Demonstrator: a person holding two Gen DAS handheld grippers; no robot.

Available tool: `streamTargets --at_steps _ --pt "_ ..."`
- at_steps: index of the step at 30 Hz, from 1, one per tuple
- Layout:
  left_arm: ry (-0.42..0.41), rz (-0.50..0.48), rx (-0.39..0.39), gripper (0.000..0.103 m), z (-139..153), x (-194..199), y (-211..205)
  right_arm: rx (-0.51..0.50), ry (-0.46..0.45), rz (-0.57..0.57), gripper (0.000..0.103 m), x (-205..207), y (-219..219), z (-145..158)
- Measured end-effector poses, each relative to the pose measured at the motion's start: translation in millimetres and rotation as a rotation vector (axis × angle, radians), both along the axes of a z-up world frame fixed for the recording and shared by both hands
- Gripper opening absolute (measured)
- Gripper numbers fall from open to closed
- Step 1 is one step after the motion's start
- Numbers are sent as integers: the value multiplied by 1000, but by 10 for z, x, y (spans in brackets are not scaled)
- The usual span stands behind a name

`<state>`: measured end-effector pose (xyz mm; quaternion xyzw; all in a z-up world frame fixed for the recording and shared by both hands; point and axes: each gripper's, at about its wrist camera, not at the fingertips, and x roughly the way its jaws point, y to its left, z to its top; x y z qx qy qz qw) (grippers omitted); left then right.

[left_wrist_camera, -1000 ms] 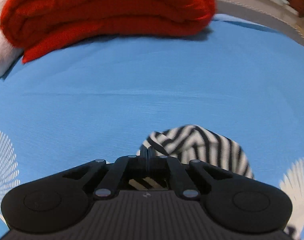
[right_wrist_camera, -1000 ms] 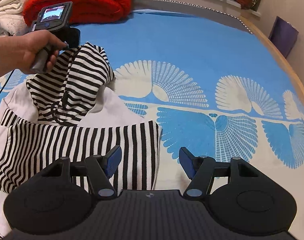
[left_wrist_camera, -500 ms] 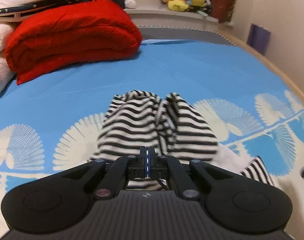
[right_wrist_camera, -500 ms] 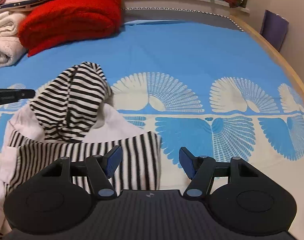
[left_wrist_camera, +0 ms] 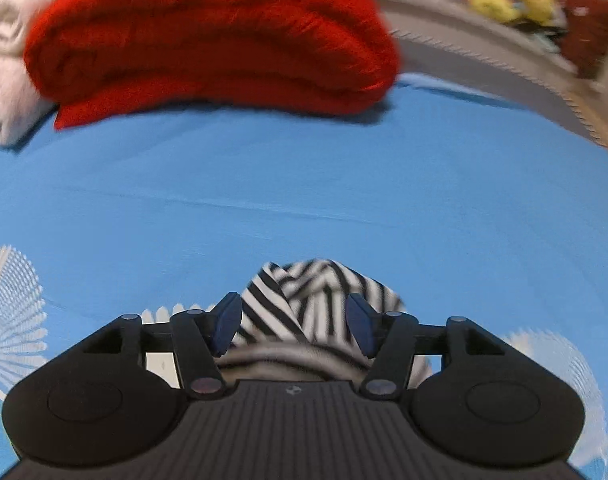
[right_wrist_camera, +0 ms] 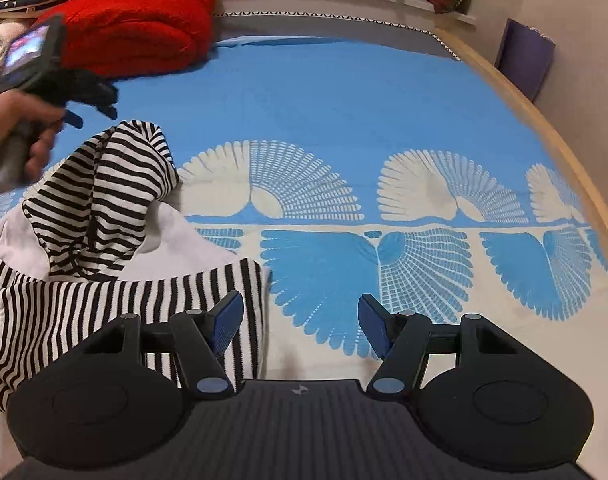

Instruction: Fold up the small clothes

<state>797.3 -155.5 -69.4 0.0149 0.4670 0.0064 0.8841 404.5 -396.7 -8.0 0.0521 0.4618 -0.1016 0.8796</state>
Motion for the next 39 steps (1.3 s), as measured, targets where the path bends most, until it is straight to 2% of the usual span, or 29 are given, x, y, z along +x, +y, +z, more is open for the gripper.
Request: streamTargets --at_steps 4,6,7,8,10,12,15,18,20,22,24,25,26,27,28,29,33,34,35,36,38,39 --pt "72 75 58 57 -326 315 66 -1 12 2 65 -7 -66 -48" --pt "117 59 71 24 -467 364 87 -7 18 -4 65 -5 -110 -67" --pt "130 35 79 18 -516 364 88 -9 20 -9 65 2 -132 -75" --pt "118 7 86 6 -520 337 81 -9 23 -12 65 8 -153 -86" --pt "102 -50 113 3 -455 282 56 -2 25 -17 65 18 -191 -99" --pt "37 -88 106 3 -248 109 77 0 24 -23 65 27 -215 -97" --pt "-110 -187 30 3 212 -470 173 25 10 -40 65 24 -259 -50" --pt "-278 -330 -34 3 701 -1427 376 93 -12 -66 65 -7 -320 14" --pt "-345 -415 -98 3 911 -2145 617 121 -24 -84 65 -25 -333 49" --pt "-329 -502 -153 3 963 -2796 848 138 -38 -97 65 -49 -329 83" --pt "-210 -589 -216 4 919 -3300 1109 154 -54 -104 65 -74 -305 117" --pt "-137 -613 -212 6 872 -3511 1209 164 -59 -106 65 -85 -300 128" --pt "-72 -602 -167 8 818 -3688 1283 179 -63 -110 65 -95 -290 138" --pt "-16 -556 -114 10 769 -3802 1373 192 -66 -112 65 -103 -278 144" --pt "20 -495 -95 11 746 -3849 1462 202 -67 -113 65 -105 -265 147" --pt "46 -413 -128 15 752 -3858 1586 214 -68 -114 65 -108 -249 148" --pt "37 -62 -458 44 762 -3643 2041 315 -73 -142 64 -107 -215 117" --pt "46 -22 -475 47 693 -3564 2014 351 -73 -150 63 -98 -211 100" --pt "66 9 -459 53 630 -3400 1965 397 -72 -161 58 -86 -207 72" --pt "99 30 -430 54 506 -3332 1921 442 -67 -172 53 -70 -195 33" --pt "229 62 -349 54 214 -3226 1785 507 -40 -183 52 -28 -135 -65" --pt "268 77 -323 56 105 -3187 1785 533 -23 -180 51 -1 -91 -122"
